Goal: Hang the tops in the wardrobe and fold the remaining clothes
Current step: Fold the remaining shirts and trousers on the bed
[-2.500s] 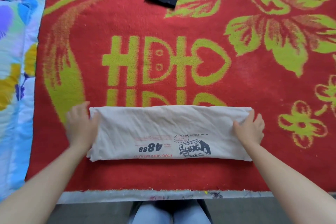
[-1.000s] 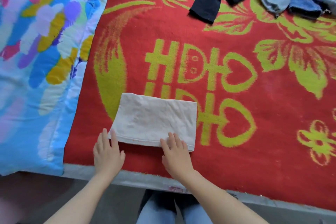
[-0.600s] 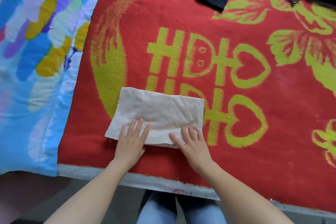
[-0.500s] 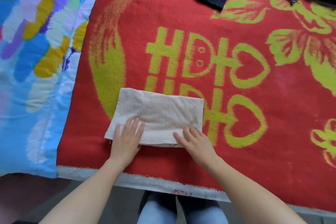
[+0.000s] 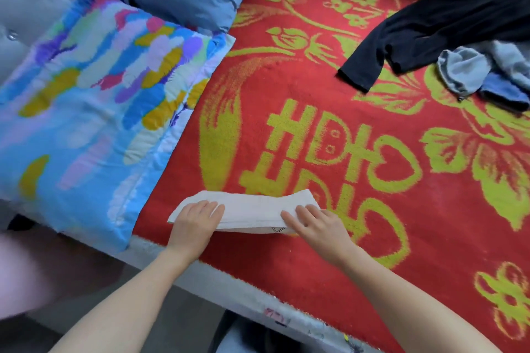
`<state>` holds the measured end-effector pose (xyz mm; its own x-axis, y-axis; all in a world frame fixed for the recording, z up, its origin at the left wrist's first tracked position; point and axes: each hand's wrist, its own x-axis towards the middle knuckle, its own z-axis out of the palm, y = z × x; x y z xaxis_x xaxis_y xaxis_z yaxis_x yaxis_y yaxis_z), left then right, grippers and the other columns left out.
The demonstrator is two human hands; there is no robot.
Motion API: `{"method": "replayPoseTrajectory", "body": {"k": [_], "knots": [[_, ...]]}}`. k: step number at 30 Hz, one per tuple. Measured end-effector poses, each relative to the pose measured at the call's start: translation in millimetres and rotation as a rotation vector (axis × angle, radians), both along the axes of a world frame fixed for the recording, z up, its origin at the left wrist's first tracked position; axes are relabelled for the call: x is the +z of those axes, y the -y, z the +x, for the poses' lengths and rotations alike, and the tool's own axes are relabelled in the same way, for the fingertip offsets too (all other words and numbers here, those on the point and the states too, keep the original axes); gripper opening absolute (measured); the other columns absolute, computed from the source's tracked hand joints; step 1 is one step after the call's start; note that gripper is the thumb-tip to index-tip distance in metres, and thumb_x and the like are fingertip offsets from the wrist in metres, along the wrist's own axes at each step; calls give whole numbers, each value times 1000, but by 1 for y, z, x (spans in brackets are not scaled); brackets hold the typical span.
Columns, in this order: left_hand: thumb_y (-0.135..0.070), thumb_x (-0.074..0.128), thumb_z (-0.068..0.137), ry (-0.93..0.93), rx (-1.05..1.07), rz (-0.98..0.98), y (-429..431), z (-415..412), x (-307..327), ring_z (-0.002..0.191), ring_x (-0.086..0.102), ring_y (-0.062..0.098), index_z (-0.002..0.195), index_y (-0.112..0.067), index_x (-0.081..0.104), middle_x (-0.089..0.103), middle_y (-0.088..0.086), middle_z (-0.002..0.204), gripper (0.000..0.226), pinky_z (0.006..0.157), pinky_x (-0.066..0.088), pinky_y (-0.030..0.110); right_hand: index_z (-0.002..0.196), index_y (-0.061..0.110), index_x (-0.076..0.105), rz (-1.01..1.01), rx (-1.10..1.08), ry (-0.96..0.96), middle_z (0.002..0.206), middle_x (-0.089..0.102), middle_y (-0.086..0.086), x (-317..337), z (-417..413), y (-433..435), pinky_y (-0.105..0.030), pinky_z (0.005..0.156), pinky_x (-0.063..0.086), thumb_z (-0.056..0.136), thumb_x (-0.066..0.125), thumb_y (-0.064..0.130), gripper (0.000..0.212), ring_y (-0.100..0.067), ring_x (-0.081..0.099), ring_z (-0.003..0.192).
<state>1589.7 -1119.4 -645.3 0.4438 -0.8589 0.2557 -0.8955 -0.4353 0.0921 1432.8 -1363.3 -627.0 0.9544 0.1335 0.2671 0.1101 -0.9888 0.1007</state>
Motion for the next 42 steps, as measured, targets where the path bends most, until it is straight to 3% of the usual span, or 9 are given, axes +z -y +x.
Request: {"method": "replayPoseTrajectory", "body": {"k": [7, 19, 24, 28, 32, 34, 37, 40, 42], "knots": [[-9, 38, 71, 107, 384, -32, -88, -63, 108, 67, 66, 25, 101, -15, 47, 69, 6, 79, 31, 58, 54, 33, 116, 17, 43, -45, 369, 80, 81, 63, -2, 97, 33, -44, -26, 40, 41, 74, 49, 5, 44, -19, 58, 62], [-15, 40, 65, 180, 1115, 20, -307, -264, 221, 67, 65, 24, 97, -14, 61, 67, 3, 77, 37, 62, 49, 31, 113, 16, 44, -24, 1083, 277, 80, 67, -6, 217, 32, -294, -24, 39, 45, 69, 35, 11, 45, -22, 63, 59], [-14, 43, 60, 90, 1269, 84, -386, -350, 216, 70, 64, 22, 101, -17, 48, 68, 1, 80, 41, 63, 47, 31, 109, 14, 45, -41, 1257, 285, 73, 65, -2, 213, -16, -398, -23, 41, 41, 70, 38, 12, 40, -22, 63, 60], [-13, 40, 62, 45, 1308, 98, -455, -407, 207, 66, 66, 22, 93, -14, 60, 68, 2, 77, 37, 57, 52, 28, 112, 12, 45, -82, 1325, 244, 77, 61, -3, 188, -59, -477, -26, 42, 43, 69, 46, 10, 43, -22, 60, 65], [-13, 73, 46, -79, 1335, 109, -545, -457, 190, 62, 65, 22, 95, -18, 48, 67, 1, 72, 56, 54, 52, 29, 109, 13, 48, -68, 1340, 134, 75, 57, -1, 165, -104, -568, -27, 39, 42, 58, 66, 5, 55, -20, 54, 60], [-14, 58, 57, -37, 1361, 147, -579, -473, 184, 59, 63, 22, 92, -18, 50, 65, 0, 68, 36, 53, 51, 28, 109, 14, 48, -38, 1333, 104, 75, 58, -1, 158, -119, -604, -26, 39, 42, 57, 66, 3, 56, -20, 55, 59], [-12, 38, 63, -82, 1395, 180, -619, -490, 173, 57, 62, 23, 79, -16, 66, 62, 1, 63, 33, 52, 50, 28, 107, 14, 48, -4, 1318, 65, 74, 61, -2, 149, -135, -653, -23, 38, 42, 68, 41, 3, 41, -20, 59, 61], [-16, 55, 61, -154, 1415, 196, -650, -496, 156, 60, 63, 23, 80, -16, 63, 63, 2, 64, 21, 53, 51, 30, 107, 15, 46, -43, 1315, 10, 71, 61, -1, 137, -141, -686, -23, 38, 40, 63, 48, 6, 44, -19, 59, 59], [-25, 69, 53, -264, 1378, 165, -669, -494, 138, 61, 64, 23, 89, -17, 53, 64, 2, 66, 41, 53, 52, 31, 105, 15, 46, -73, 1297, -67, 69, 61, 0, 125, -142, -704, -23, 37, 40, 49, 66, 3, 61, -19, 58, 56]]}}
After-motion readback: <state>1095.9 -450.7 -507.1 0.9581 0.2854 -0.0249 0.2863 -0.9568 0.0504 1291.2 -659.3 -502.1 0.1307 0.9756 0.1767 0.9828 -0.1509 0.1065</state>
